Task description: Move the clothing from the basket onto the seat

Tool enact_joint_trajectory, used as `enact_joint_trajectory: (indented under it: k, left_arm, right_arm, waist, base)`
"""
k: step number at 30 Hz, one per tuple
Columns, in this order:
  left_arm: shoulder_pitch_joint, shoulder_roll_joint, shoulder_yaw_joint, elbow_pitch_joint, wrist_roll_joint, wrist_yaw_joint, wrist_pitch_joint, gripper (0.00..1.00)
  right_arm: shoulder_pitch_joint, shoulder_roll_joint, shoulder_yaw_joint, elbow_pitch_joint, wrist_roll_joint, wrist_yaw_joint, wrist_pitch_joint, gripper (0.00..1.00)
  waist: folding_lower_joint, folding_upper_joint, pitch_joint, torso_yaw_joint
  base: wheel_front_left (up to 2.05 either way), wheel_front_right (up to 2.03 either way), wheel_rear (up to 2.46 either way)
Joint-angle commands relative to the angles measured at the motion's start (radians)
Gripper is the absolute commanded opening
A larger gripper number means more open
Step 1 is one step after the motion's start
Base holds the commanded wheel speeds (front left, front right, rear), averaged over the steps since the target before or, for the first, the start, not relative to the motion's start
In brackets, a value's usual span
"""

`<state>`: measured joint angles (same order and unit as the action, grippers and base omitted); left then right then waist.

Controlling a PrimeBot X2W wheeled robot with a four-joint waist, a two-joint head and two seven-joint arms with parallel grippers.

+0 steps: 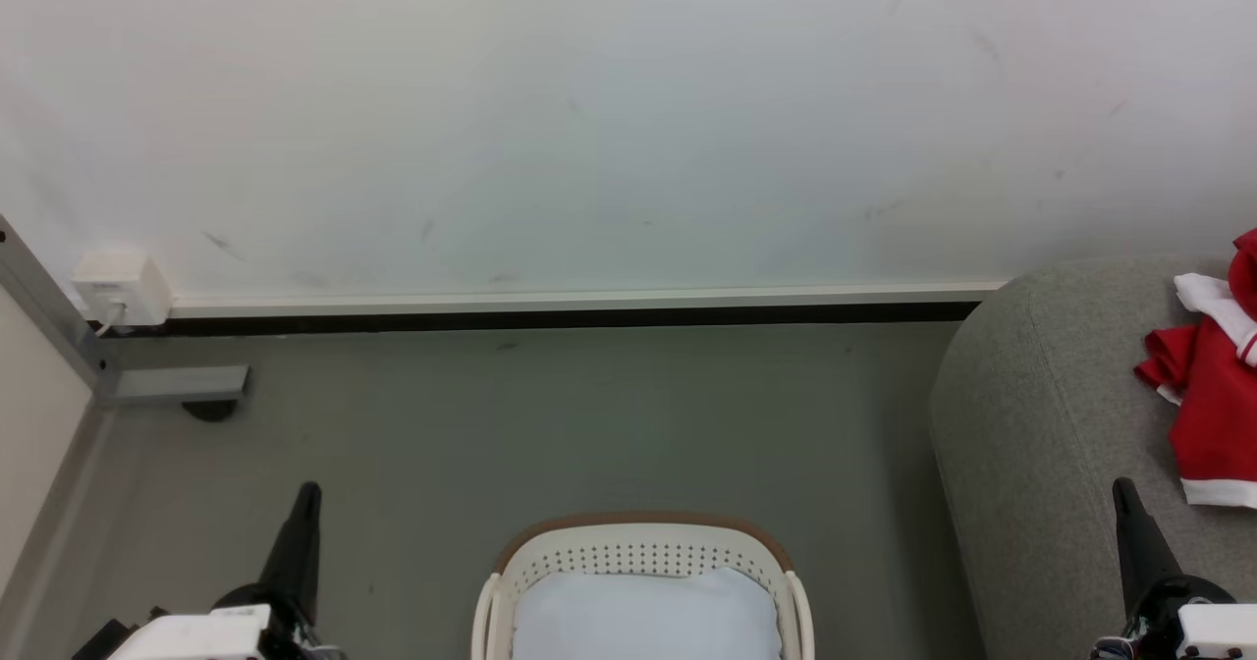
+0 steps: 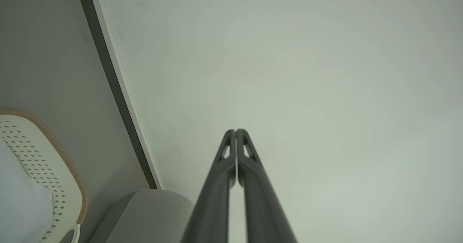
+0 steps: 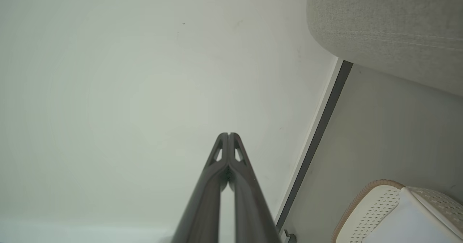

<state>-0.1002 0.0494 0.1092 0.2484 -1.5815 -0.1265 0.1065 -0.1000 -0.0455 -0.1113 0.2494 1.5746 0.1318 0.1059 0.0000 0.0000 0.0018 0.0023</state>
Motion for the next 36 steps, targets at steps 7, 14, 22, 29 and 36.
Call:
enact_joint_trajectory:
  k: [7, 14, 22, 29, 36]
  left_arm:
    - [-0.013, 0.002, 0.008, -0.005, -0.037, -0.007, 0.011, 0.00]
    - [-0.013, 0.002, 0.008, -0.005, -0.037, -0.007, 0.011, 0.00]
    - [-0.013, 0.002, 0.008, -0.005, -0.037, -0.007, 0.011, 0.00]
    - [-0.013, 0.002, 0.008, -0.005, -0.037, -0.007, 0.011, 0.00]
    - [-0.013, 0.002, 0.008, -0.005, -0.037, -0.007, 0.011, 0.00]
  right_arm:
    - [-0.015, -0.008, -0.005, -0.007, 0.039, -0.002, 0.012, 0.00]
    - [-0.015, -0.008, -0.005, -0.007, 0.039, -0.002, 0.012, 0.00]
    - [-0.015, -0.008, -0.005, -0.007, 0.039, -0.002, 0.012, 0.00]
    - [-0.015, -0.008, -0.005, -0.007, 0.039, -0.002, 0.012, 0.00]
    - [-0.015, -0.008, -0.005, -0.007, 0.039, -0.002, 0.012, 0.00]
  waist:
    - [0.0000, 0.0000, 0.001, -0.002]
    - [0.0000, 0.0000, 0.001, -0.002]
    - [0.0000, 0.0000, 0.001, -0.002]
    - [0.0000, 0.0000, 0.001, -0.002]
    - [0.0000, 0.0000, 0.001, -0.002]
  base:
    - [0.00, 0.00, 0.00]
    - [0.00, 0.00, 0.00]
    - [0.00, 0.00, 0.00]
    - [0.00, 0.00, 0.00]
    - [0.00, 0.00, 0.00]
